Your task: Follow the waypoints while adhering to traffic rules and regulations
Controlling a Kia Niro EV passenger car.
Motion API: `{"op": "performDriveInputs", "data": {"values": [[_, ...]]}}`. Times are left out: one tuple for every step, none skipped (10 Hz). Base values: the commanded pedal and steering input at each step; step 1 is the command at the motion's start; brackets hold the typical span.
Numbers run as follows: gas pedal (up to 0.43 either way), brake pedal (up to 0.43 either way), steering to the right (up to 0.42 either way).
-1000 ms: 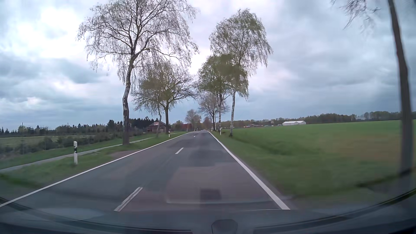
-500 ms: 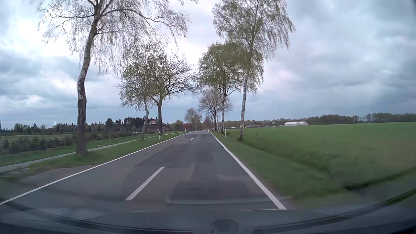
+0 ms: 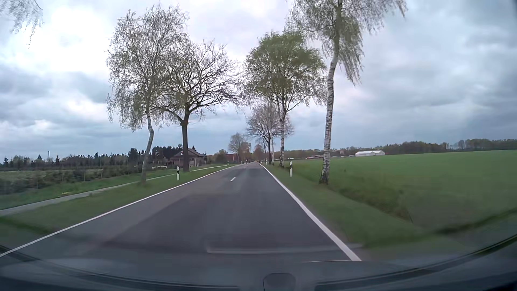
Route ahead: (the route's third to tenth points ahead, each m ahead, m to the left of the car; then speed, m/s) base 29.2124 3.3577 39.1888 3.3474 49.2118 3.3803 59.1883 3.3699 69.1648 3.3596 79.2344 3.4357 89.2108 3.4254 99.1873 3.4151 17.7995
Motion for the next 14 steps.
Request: {"op": "performDriveInputs", "data": {"values": [[0.118,0.0,-0.005],[0.118,0.0,-0.005],[0.118,0.0,-0.004],[0.118,0.0,-0.005],[0.118,0.0,-0.005],[0.118,0.0,-0.004],[0.118,0.0,-0.005],[0.118,0.0,-0.005],[0.118,0.0,-0.005],[0.118,0.0,-0.004],[0.118,0.0,-0.004],[0.118,0.0,-0.005],[0.118,0.0,-0.005],[0.118,0.0,-0.005]]}}
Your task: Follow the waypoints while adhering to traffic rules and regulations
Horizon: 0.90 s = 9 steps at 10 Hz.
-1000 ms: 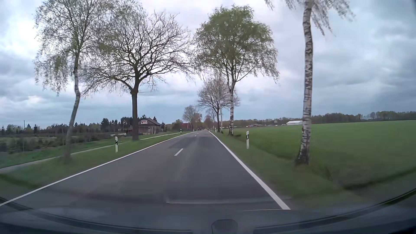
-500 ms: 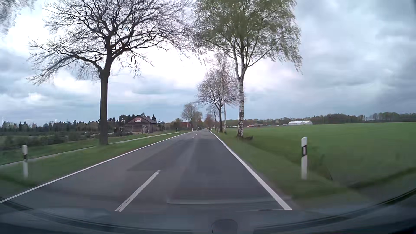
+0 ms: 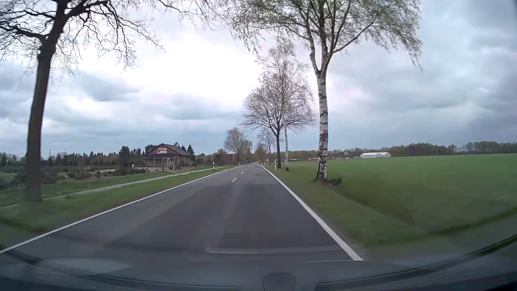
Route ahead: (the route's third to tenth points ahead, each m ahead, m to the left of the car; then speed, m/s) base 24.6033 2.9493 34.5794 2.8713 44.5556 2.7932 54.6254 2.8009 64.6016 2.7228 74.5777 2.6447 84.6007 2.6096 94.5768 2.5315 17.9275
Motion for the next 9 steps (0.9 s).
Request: {"op": "performDriveInputs", "data": {"values": [[0.118,0.0,-0.005],[0.118,0.0,-0.004],[0.118,0.0,-0.004],[0.11,0.0,-0.004],[0.11,0.0,-0.004],[0.11,0.0,-0.004],[0.11,0.0,-0.003],[0.11,0.0,-0.004],[0.098,0.0,-0.004]]}}
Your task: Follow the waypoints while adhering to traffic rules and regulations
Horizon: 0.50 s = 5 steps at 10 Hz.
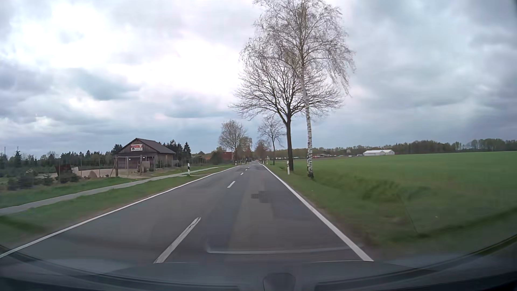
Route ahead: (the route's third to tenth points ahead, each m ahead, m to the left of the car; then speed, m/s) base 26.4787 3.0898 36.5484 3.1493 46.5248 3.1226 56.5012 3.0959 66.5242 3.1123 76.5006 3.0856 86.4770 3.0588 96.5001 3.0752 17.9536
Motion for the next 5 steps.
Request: {"op": "performDriveInputs", "data": {"values": [[0.098,0.0,-0.004],[0.098,0.0,-0.004],[0.098,0.0,-0.004],[0.098,0.0,-0.003],[0.098,0.0,-0.003]]}}
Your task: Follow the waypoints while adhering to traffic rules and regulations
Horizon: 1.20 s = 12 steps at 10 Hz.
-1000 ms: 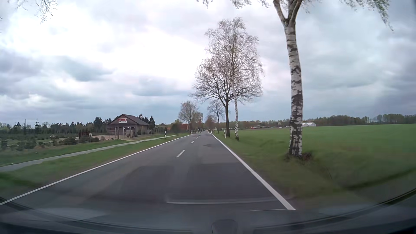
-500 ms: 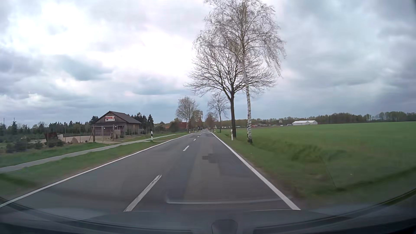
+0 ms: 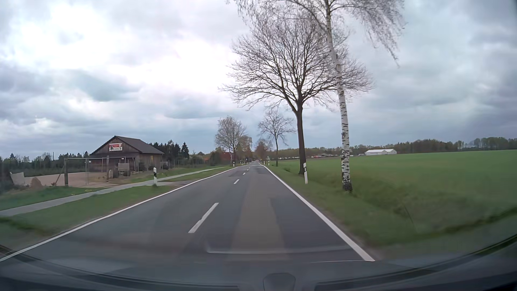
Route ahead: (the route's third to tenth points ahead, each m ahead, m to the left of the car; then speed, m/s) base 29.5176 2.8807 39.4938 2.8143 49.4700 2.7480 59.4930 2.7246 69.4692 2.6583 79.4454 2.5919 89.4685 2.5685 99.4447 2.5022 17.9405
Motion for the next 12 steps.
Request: {"op": "performDriveInputs", "data": {"values": [[0.098,0.0,-0.003],[0.098,0.0,-0.003],[0.087,0.0,-0.003],[0.087,0.0,-0.002],[0.087,0.0,-0.002],[0.087,0.0,-0.001],[0.087,0.0,-0.002],[0.087,0.0,-0.001],[0.087,0.0,-0.002],[0.087,0.0,-0.001],[0.079,0.0,-0.001],[0.079,0.0,-0.002]]}}
